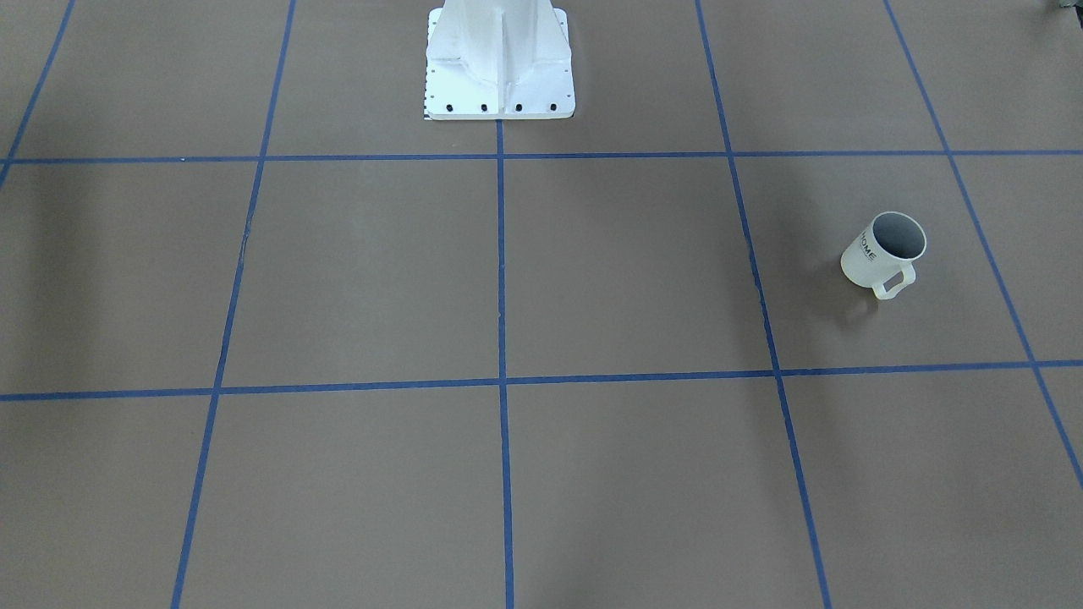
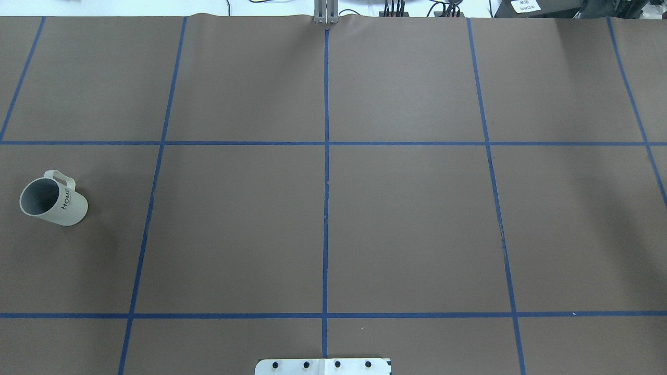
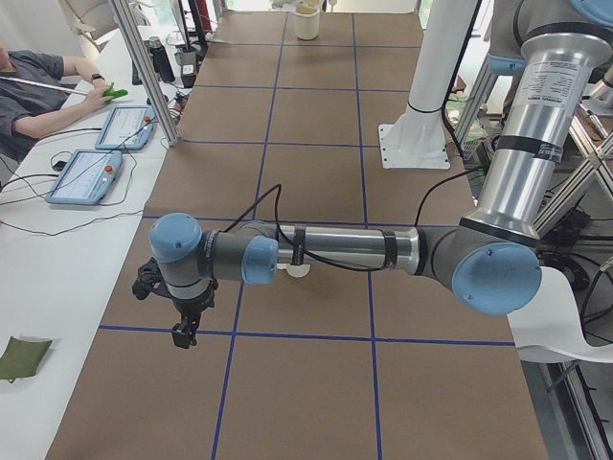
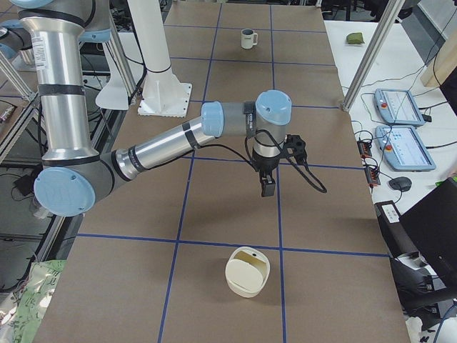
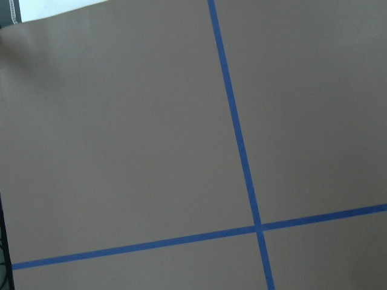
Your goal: Left arm hands cup to right arm to dump lemon
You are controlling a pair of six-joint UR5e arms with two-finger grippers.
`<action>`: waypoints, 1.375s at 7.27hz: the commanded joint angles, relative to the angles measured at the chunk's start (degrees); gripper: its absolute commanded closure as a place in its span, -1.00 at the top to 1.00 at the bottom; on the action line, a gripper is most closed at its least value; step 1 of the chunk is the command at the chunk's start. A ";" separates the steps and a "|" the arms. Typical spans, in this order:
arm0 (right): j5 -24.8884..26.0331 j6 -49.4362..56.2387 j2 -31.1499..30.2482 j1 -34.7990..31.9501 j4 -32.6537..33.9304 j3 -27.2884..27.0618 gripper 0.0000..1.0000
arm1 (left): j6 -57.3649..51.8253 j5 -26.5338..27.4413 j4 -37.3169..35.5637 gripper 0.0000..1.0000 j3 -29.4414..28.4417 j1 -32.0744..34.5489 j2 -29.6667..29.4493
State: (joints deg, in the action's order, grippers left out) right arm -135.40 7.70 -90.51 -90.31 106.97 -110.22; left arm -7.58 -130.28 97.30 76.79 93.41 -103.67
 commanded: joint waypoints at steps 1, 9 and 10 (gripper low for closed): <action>-0.40 -0.84 -1.95 -0.39 -0.62 0.27 1.00 | 14.63 0.02 5.09 1.00 6.03 -0.50 5.72; -0.66 -3.48 -2.13 -0.39 -0.62 2.28 1.00 | 22.69 -0.41 2.63 1.00 20.15 -7.10 15.07; -0.57 -3.22 -2.30 -0.39 -0.71 4.38 1.00 | 22.69 -0.42 2.46 1.00 20.15 -7.10 14.99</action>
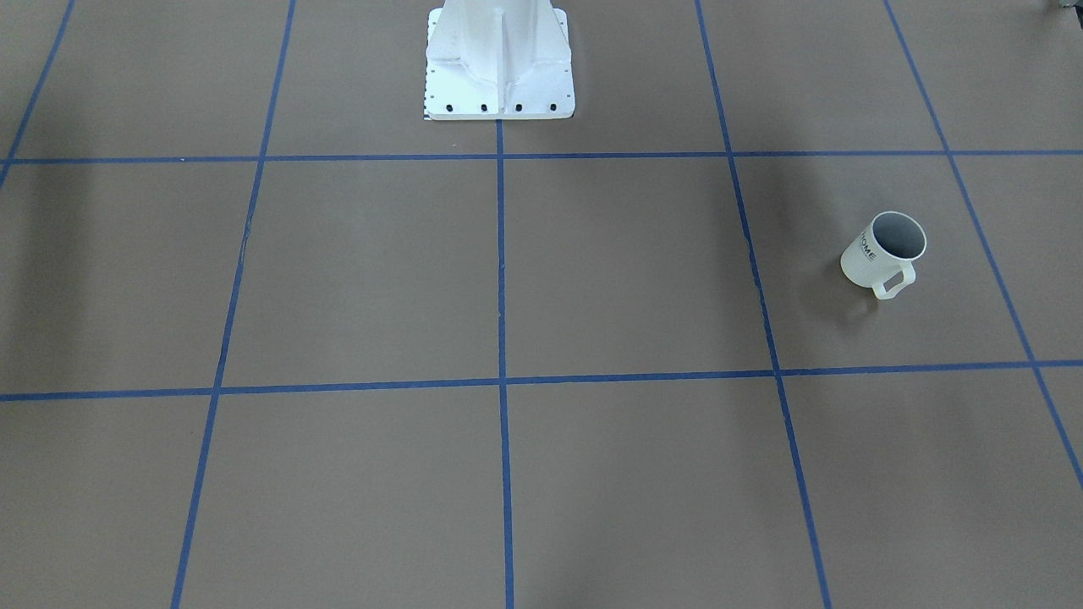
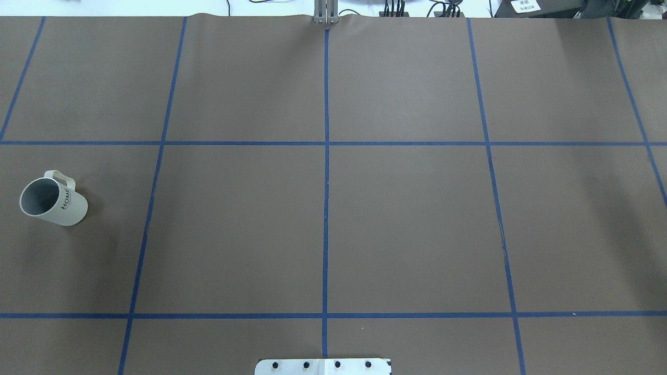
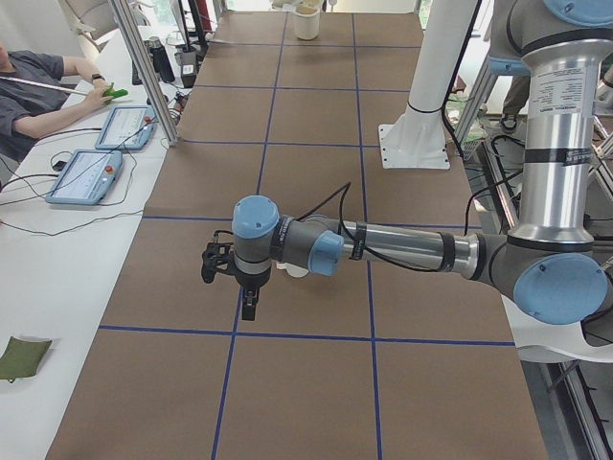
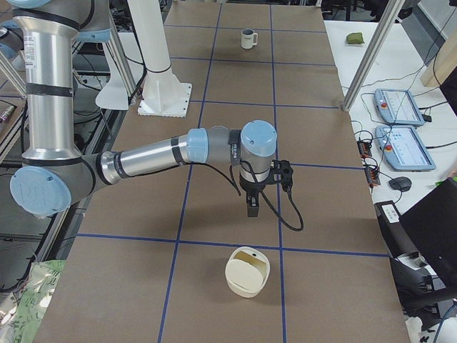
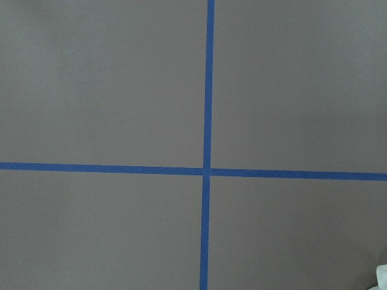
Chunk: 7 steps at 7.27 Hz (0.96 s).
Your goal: Left arm hands cup to right arm to dump lemon
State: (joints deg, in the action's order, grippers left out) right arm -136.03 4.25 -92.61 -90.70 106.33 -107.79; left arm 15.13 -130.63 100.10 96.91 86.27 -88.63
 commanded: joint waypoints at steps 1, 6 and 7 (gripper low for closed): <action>0.06 0.24 -0.81 -0.09 -0.59 1.80 1.00 | -0.02 0.03 -0.34 1.00 0.12 0.04 -0.05; 0.68 0.06 -4.77 -0.09 -9.56 3.20 1.00 | -0.02 0.03 -0.34 1.00 -0.05 0.04 0.04; 0.59 0.15 -4.42 -0.09 -9.56 4.77 1.00 | -0.02 0.03 -0.34 1.00 -0.40 0.04 0.04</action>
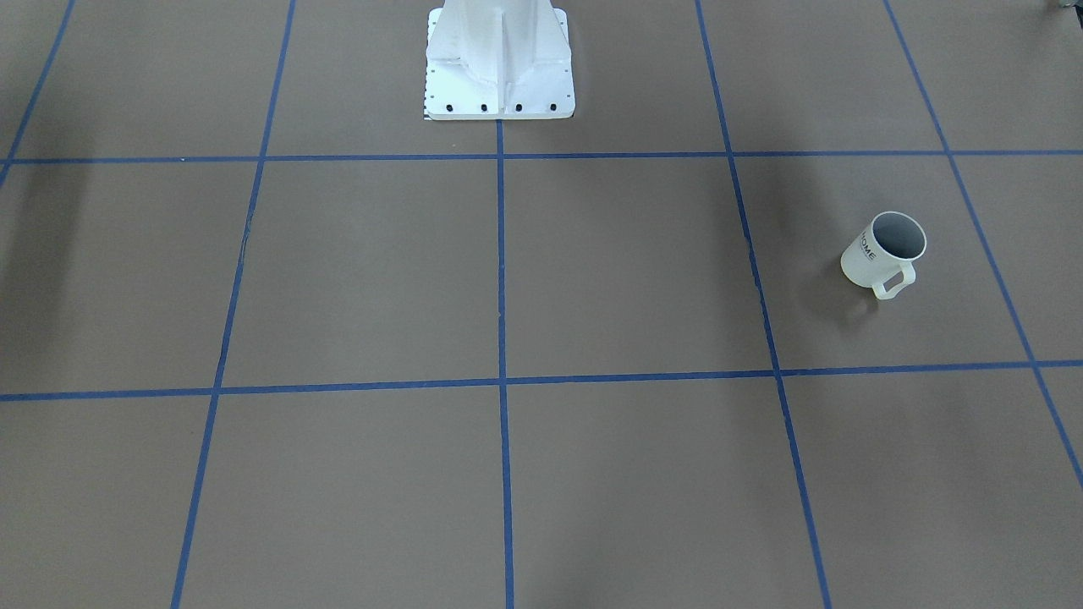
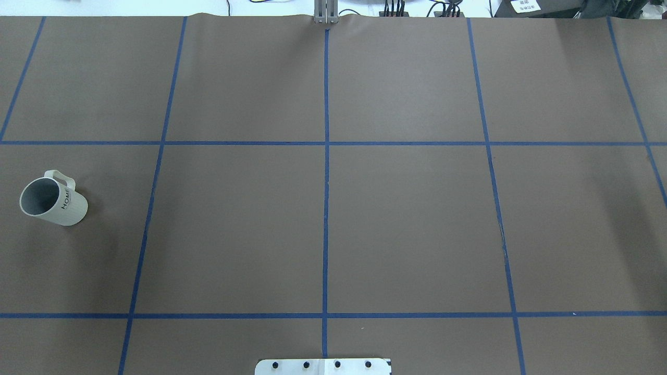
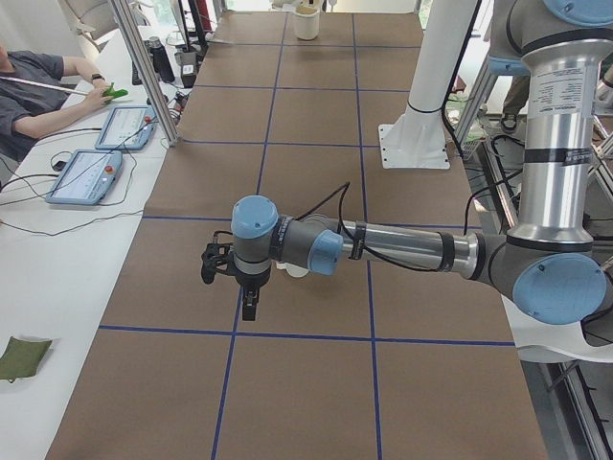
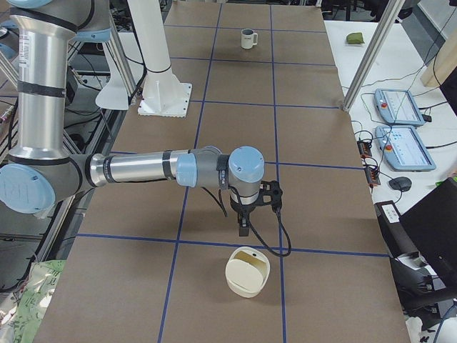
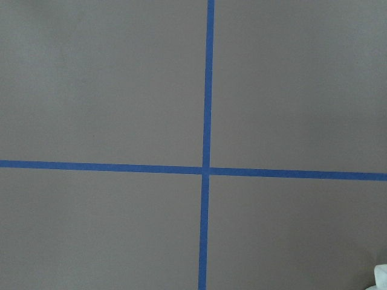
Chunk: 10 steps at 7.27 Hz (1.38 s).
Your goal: Left arm hands cup to right arm to dump lemon
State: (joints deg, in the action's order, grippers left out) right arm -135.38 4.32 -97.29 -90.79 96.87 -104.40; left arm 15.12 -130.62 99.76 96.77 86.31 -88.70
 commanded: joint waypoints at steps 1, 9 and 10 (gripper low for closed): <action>-0.06 0.07 0.43 0.00 -0.10 1.57 1.00 | -0.17 0.18 -0.09 1.00 -0.52 0.00 0.10; 0.56 -0.02 0.08 0.00 -5.29 1.75 1.00 | -0.18 0.36 -0.09 1.00 -0.61 0.00 0.10; 0.56 -0.10 0.08 0.00 -5.29 1.75 1.00 | -0.26 0.36 -0.09 1.00 -0.61 -0.09 0.10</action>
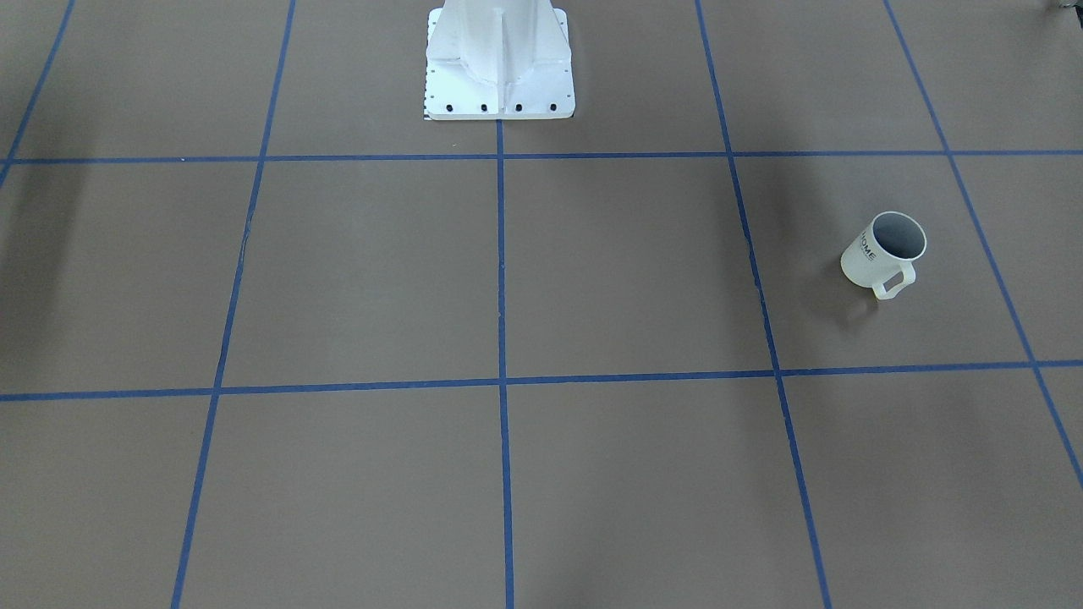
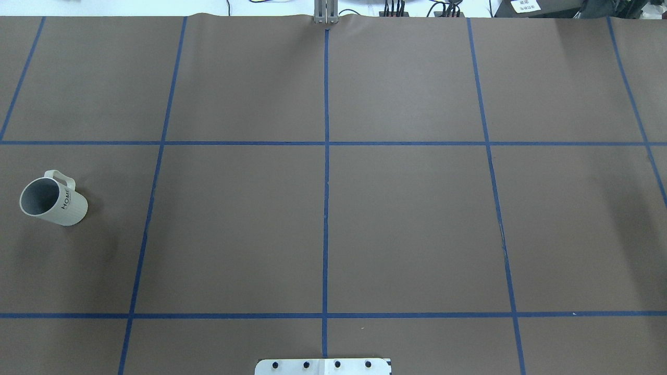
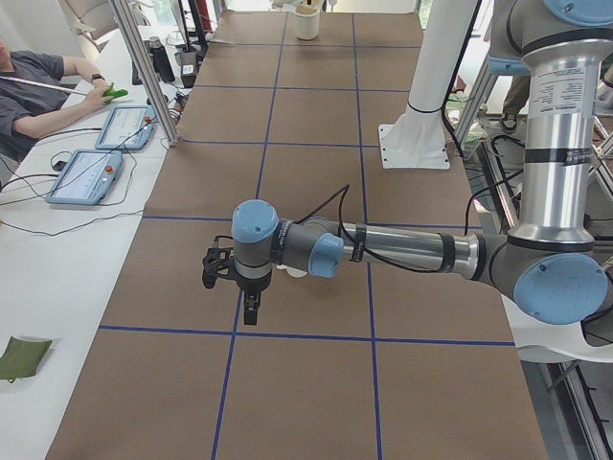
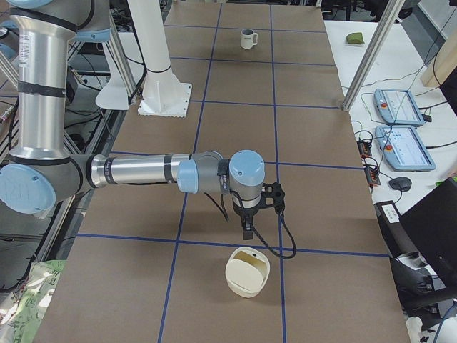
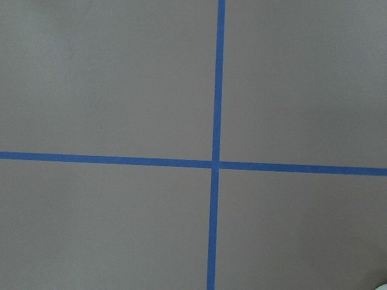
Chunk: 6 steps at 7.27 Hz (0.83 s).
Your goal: Left arm hands cup to right arm to dump lemon
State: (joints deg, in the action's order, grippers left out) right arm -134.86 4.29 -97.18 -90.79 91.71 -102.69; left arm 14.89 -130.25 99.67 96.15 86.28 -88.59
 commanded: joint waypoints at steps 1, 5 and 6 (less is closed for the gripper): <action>0.04 -1.81 0.23 0.00 -0.22 -0.06 1.00 | 0.05 0.00 0.00 1.00 -0.09 -0.06 0.00; 0.04 -3.23 0.41 0.00 -0.39 0.03 1.00 | -0.13 0.00 -1.14 1.00 0.00 0.03 0.09; 0.04 -3.32 0.41 0.00 -0.39 0.03 1.00 | -0.13 -0.09 -1.14 1.00 0.00 0.03 0.09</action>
State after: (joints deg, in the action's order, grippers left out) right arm -134.82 1.07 -96.77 -90.79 91.32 -102.66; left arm 14.80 -130.27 98.56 96.15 86.26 -88.53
